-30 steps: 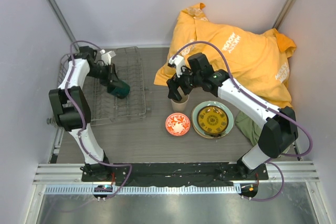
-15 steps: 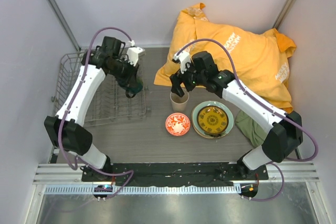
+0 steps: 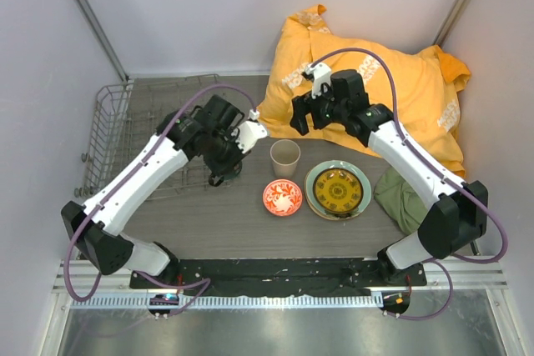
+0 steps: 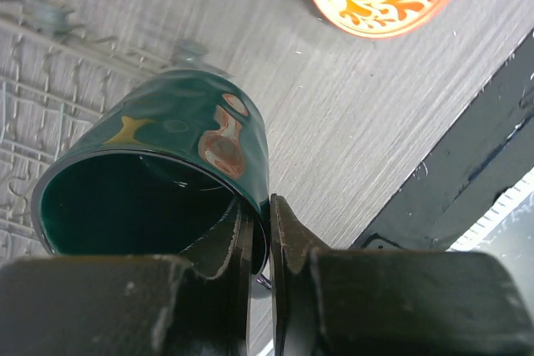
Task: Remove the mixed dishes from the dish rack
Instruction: Pick up the cup from the dish rack, then place the cup at the center of the board.
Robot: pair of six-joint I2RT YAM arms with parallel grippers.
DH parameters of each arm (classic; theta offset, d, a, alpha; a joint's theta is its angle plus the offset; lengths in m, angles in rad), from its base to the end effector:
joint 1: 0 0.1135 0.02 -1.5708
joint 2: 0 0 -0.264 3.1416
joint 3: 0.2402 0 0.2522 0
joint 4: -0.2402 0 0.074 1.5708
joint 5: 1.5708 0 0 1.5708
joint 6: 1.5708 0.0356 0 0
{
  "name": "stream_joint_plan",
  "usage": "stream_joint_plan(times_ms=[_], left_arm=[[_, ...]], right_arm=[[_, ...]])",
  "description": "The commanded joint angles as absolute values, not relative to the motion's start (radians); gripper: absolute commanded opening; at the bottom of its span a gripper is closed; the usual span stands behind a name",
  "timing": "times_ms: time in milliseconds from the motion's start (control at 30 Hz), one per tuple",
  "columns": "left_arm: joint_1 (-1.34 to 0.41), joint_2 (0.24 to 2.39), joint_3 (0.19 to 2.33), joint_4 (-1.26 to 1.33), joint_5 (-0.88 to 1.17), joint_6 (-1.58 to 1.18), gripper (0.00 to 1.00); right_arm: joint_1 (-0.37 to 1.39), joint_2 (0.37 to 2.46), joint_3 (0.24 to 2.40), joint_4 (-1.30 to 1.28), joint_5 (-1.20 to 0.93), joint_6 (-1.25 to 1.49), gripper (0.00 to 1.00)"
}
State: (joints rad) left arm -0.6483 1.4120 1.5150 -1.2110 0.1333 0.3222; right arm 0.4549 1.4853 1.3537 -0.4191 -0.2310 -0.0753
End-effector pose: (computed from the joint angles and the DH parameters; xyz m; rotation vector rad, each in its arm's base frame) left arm 0.2080 -0.1635 0.3613 1.2935 2.3621 -0.2804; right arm 0.3025 0.1570 0.3470 -0.6936 2.0255 0.4689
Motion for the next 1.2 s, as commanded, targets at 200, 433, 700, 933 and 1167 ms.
stream_joint_plan(times_ms=[200, 433, 700, 933, 1167], left_arm=[[-0.75, 1.482, 1.603, -1.146, -0.046, 0.379, 0.0], [-0.785, 1.615, 1.661, -1.121, -0.095, 0.434, 0.0], [-0.785, 1.716, 1.732, -1.103, -0.135, 0.471, 0.0], [-0.785, 1.775, 1.778, -1.104, -0.133, 0.474, 0.0], [-0.785, 1.798, 1.776, -1.094, -0.12, 0.476, 0.0]], right_arm=[[0.42, 1.416, 1.339, -0.374, -0.256, -0.052, 0.86], [0.417, 1.422, 1.339, -0.38, -0.273, -0.051, 0.85], [0.417, 1.42, 1.335, -0.379, -0.288, -0.049, 0.86], [0.416, 1.416, 1.33, -0.377, -0.298, -0.048, 0.86], [0.416, 1.407, 1.324, -0.376, -0.299, -0.049, 0.86]])
